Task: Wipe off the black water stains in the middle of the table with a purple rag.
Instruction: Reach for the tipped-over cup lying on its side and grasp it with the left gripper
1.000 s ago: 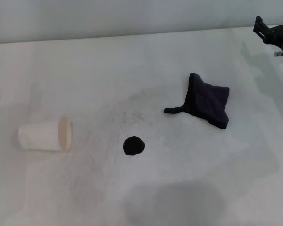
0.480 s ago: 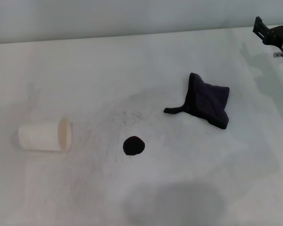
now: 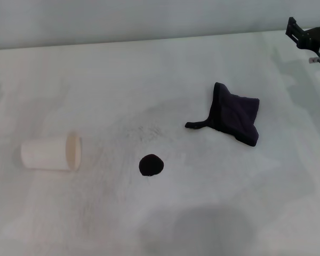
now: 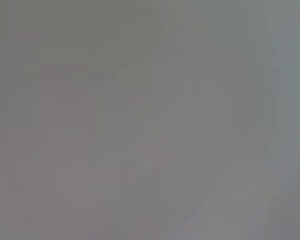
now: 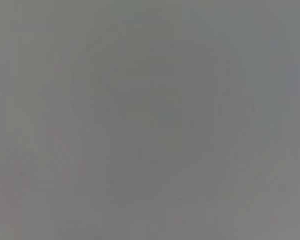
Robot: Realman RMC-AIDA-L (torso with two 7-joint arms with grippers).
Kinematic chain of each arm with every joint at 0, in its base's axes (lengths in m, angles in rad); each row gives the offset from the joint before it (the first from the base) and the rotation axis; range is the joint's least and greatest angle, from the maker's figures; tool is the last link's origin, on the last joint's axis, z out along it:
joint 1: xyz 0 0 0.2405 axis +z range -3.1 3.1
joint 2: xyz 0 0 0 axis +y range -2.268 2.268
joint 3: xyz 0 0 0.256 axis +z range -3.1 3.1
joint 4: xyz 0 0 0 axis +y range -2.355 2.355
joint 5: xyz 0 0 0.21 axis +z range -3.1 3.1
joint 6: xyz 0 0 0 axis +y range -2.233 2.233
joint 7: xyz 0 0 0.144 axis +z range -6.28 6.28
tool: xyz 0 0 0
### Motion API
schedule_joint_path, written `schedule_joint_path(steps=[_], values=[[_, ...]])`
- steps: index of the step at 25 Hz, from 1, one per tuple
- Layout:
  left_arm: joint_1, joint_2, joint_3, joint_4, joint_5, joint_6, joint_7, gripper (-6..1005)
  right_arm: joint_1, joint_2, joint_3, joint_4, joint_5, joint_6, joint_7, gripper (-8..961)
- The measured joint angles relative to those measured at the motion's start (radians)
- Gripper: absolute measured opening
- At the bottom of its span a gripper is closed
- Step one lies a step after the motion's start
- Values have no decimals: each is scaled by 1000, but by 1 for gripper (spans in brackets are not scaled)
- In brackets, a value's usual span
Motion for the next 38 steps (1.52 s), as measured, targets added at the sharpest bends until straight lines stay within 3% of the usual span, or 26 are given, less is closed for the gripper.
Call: schedule_joint_path(steps=[4,5,10,16,21,28,31,34,37,38], values=[[26,28,0,188,278,-26,-392,887,-4,-1,0,0,0,4,10,870],[29,48,0,256,396,-58,-532,887,-4,-1,1,0,0,5,10,870],[8,116,5,416,688,-199,-832,887,4,-2,1,-2,0,5,11,870],[-37,154,113,631,970,-267,-1113,887,8,-2,1,-12,0,6,11,870],[-68,176,179,776,1115,-345,-1240,887,9,0,1,-12,0,8,11,869],[-158,213,204,847,1335,-447,-1323,887,9,1,1,-10,0,9,11,869],[-192,214,282,886,1437,-446,-1268,887,9,1,1,-9,0,10,11,869],[-207,190,405,952,1544,-441,-1140,887,9,1,1,-7,0,11,11,869],[-207,137,498,1020,1625,-417,-1030,887,3,3,1,-5,0,12,11,869],[-206,109,517,1045,1651,-399,-991,887,0,4,1,-5,0,12,12,869]])
